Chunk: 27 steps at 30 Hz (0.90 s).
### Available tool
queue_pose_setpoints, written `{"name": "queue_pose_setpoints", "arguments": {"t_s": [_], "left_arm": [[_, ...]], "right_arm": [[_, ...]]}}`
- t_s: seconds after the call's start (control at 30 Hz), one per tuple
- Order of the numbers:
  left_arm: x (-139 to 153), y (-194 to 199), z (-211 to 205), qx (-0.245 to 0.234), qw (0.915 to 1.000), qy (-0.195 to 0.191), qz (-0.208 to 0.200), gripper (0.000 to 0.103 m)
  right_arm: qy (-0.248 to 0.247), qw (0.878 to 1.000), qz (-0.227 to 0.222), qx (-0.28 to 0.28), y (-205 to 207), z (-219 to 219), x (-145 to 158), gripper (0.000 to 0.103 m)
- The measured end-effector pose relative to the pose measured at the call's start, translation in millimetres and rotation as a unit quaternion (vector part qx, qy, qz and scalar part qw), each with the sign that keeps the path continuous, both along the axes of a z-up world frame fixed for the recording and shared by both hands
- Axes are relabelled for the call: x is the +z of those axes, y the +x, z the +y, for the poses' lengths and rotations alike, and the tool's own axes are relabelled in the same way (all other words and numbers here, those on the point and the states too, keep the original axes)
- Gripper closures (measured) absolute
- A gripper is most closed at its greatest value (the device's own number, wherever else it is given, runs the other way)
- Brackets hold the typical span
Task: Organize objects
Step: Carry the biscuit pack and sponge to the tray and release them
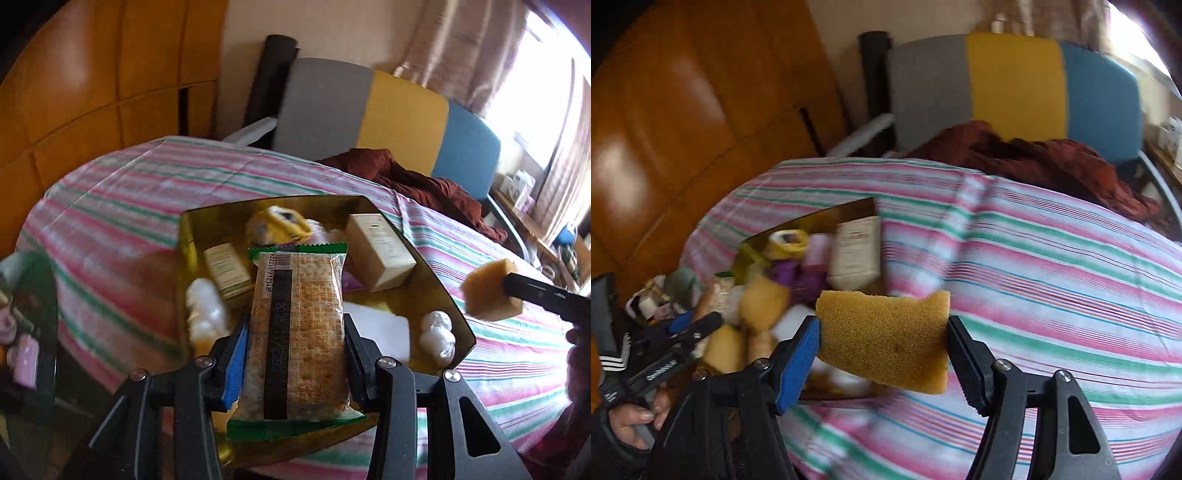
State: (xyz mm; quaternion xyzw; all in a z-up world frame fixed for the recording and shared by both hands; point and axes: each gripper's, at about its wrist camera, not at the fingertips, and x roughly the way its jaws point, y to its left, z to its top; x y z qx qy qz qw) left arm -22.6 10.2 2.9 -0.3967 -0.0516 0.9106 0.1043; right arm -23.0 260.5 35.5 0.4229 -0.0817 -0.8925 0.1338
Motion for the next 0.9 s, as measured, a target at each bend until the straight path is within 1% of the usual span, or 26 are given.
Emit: {"name": "queue_pose_setpoints", "arguments": {"t_s": [0.07, 0.23, 0.3, 0.4, 0.47, 0.53, 0.67, 0.8, 0.9], "left_arm": [[0, 6, -7, 0.004, 1.0000, 0.007, 0.000, 0.057], [6, 6, -9, 0.005, 0.9999, 0.013, 0.006, 0.057], [7, 3, -4, 0.002, 0.9999, 0.016, 0.001, 0.057], [6, -2, 3, 0.000, 0.9999, 0.014, -0.003, 0.057], [3, -5, 8, -0.003, 0.9999, 0.009, -0.007, 0.057], [1, -7, 13, -0.006, 1.0000, 0.002, -0.006, 0.057], [1, -11, 17, -0.010, 0.9999, 0.007, -0.005, 0.057], [5, -18, 23, -0.025, 0.9994, 0.024, -0.001, 0.058], [10, -23, 29, -0.033, 0.9990, 0.031, 0.005, 0.059]], "right_arm": [[0.003, 1.000, 0.003, 0.016, 0, -19, 0, 0.034], [0.040, 0.998, -0.002, 0.054, -1, -63, -12, 0.034], [0.067, 0.995, -0.005, 0.069, 0, -75, -19, 0.034], [0.092, 0.990, -0.014, 0.101, 6, -87, -28, 0.034], [0.104, 0.988, -0.017, 0.110, 8, -90, -33, 0.034], [0.102, 0.988, -0.024, 0.111, 8, -90, -38, 0.033], [0.091, 0.990, -0.032, 0.104, 5, -87, -42, 0.033], [0.088, 0.990, -0.038, 0.103, 5, -88, -47, 0.033], [0.084, 0.991, -0.039, 0.099, 1, -89, -49, 0.030]]}}
